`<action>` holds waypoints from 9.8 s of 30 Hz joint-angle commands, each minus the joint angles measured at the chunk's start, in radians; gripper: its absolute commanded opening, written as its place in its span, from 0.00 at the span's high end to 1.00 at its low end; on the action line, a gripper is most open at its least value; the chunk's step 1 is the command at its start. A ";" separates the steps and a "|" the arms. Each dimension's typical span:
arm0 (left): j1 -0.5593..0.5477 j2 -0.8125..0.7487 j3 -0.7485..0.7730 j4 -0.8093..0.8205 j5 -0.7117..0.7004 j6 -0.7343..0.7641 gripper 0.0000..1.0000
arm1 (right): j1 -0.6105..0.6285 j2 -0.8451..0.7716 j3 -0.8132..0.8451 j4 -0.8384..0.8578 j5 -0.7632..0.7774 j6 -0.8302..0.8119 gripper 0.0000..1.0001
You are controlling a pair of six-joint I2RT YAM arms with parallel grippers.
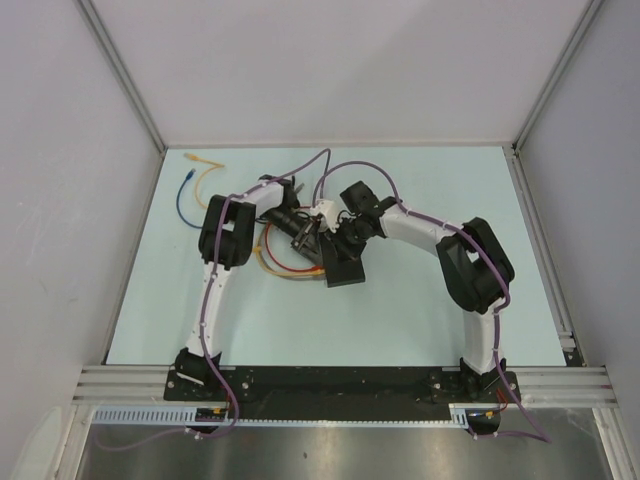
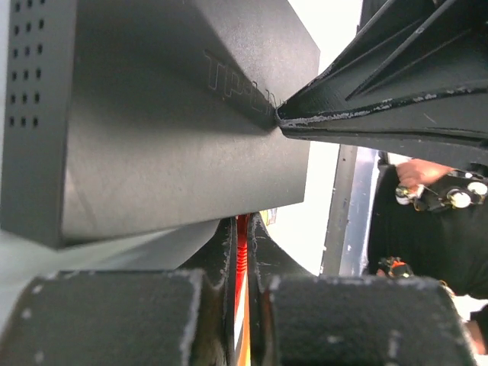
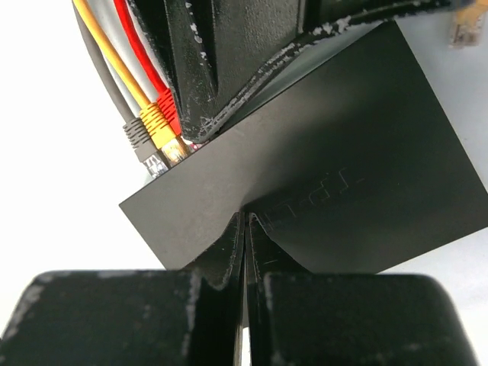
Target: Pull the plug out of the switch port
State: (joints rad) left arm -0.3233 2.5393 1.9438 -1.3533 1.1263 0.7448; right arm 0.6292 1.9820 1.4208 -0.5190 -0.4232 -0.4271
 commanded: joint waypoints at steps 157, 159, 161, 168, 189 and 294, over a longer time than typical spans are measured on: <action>-0.040 -0.383 -0.364 0.548 -0.270 -0.352 0.89 | -0.098 -0.014 0.004 -0.018 0.021 0.018 1.00; -0.040 -0.340 -0.347 0.560 -0.290 -0.369 0.90 | -0.100 -0.021 0.004 -0.030 0.017 0.016 1.00; -0.043 -0.304 -0.303 0.556 -0.292 -0.384 0.91 | -0.102 -0.028 0.004 -0.044 0.009 0.016 1.00; -0.046 -0.159 -0.154 0.573 -0.231 -0.444 0.87 | -0.118 -0.054 0.006 -0.044 0.000 0.025 1.00; 0.003 -0.179 -0.152 0.330 -0.043 -0.308 0.49 | -0.132 0.018 -0.008 -0.058 -0.054 0.027 1.00; -0.010 0.067 0.199 0.008 -0.095 -0.133 1.00 | -0.126 0.051 -0.062 -0.015 0.006 0.033 1.00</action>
State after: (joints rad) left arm -0.3660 2.6087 2.0876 -1.3716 1.1034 0.5678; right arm 0.4999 1.9862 1.3987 -0.4713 -0.4892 -0.3721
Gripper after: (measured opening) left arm 0.167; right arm 0.008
